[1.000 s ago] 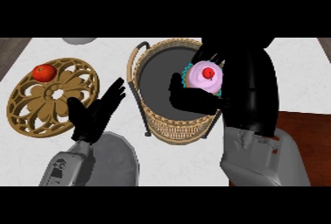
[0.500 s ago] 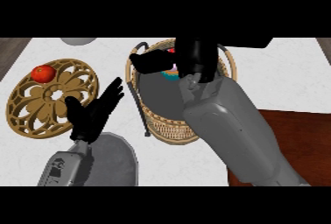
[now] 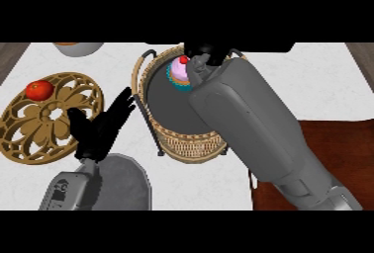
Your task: Pick the cupcake from the tray and place it in the tiered basket
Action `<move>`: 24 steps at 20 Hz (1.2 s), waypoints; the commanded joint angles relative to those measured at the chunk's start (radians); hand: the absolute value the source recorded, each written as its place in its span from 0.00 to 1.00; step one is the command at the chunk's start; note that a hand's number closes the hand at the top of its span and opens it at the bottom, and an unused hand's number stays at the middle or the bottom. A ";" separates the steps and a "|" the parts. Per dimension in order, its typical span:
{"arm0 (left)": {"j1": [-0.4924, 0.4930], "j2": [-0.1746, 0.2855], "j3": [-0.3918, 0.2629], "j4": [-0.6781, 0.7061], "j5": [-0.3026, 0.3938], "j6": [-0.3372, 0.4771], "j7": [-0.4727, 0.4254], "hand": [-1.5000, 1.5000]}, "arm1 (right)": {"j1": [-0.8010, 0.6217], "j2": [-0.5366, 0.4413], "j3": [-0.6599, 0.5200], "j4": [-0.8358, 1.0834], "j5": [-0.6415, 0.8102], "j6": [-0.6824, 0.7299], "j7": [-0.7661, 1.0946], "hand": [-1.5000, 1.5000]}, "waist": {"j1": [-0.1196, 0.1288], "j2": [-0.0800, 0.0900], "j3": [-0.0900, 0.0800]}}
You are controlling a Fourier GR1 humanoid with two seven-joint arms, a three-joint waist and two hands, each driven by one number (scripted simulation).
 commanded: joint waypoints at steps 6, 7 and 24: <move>0.060 0.017 0.041 -0.034 0.012 0.015 -0.010 0.50 | 0.263 -0.103 -0.052 -0.351 0.101 0.081 0.217 0.00 | -0.067 -0.019 0.002; 0.089 0.006 0.024 -0.025 -0.010 0.024 -0.034 0.50 | 0.274 -0.153 -0.080 -0.439 0.043 0.150 0.218 0.00 | -0.070 -0.019 0.002; 0.105 0.014 0.032 -0.040 0.006 0.004 -0.036 0.50 | 1.072 -0.546 -0.408 -1.415 -0.564 0.519 0.223 0.00 | -0.089 -0.014 0.004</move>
